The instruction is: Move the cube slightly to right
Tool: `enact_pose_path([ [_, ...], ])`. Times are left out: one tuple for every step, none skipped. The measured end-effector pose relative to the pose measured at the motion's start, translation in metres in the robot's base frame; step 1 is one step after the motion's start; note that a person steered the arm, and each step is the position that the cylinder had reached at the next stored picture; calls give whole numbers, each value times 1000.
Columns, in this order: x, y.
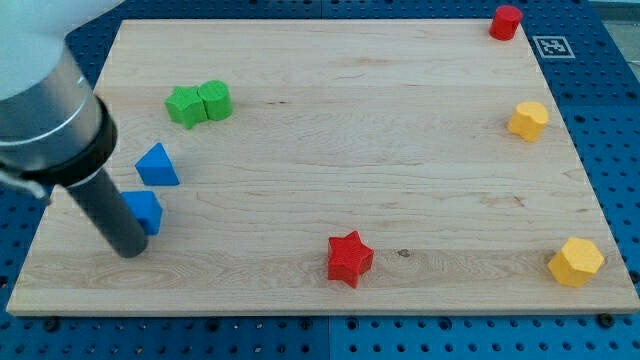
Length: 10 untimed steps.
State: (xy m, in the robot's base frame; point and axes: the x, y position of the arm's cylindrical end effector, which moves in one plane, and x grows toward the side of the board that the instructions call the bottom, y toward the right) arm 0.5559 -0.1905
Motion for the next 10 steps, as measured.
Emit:
enact_pose_path([
  [-25,8],
  [-43,19],
  [-46,38],
  [-34,37],
  [-28,-2],
  [-53,-26],
  [-54,-15],
  [-63,7],
  [-80,11],
  [-81,-8],
])
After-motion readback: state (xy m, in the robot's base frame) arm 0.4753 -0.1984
